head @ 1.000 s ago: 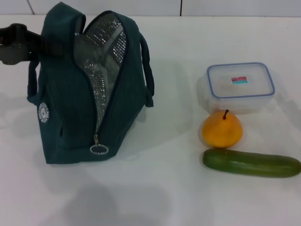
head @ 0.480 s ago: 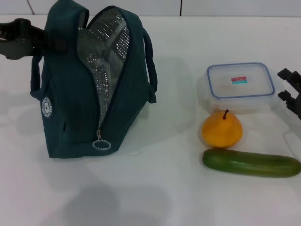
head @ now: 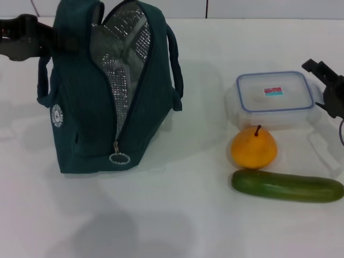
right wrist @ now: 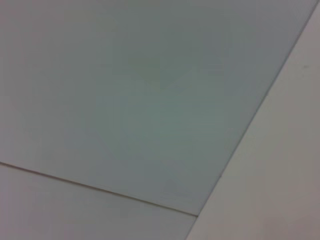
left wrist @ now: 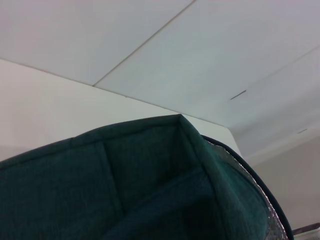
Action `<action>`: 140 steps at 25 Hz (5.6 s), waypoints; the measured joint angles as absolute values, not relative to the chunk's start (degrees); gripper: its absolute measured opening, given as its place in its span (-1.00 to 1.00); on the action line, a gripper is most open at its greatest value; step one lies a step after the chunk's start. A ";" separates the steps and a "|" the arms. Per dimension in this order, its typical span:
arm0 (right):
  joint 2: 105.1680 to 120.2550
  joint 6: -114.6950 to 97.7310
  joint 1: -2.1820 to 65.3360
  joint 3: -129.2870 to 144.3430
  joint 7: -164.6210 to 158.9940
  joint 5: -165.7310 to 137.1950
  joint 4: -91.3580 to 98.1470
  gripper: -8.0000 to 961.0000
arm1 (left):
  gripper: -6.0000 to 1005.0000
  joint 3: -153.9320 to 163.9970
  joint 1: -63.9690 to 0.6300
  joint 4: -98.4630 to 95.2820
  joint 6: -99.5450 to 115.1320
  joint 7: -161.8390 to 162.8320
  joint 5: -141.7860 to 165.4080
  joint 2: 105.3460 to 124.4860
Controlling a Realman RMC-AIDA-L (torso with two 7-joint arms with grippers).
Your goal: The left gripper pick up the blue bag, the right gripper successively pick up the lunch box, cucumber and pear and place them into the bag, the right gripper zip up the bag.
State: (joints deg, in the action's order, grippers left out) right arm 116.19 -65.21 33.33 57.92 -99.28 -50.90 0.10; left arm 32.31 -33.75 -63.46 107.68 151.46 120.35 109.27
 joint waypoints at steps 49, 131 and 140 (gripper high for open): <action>116.19 -66.45 33.48 59.42 -99.56 -51.44 0.79 -0.65 | -0.90 32.34 -34.46 -62.42 107.50 149.20 120.67 108.98; 116.19 -82.16 49.25 86.76 -105.01 -36.22 11.38 -0.72 | -0.90 35.81 -38.18 -55.29 106.94 145.12 120.24 112.93; 116.19 -76.33 46.54 98.98 -104.65 -30.43 16.94 -0.72 | -0.90 35.77 -38.13 -55.24 106.43 144.88 120.12 113.55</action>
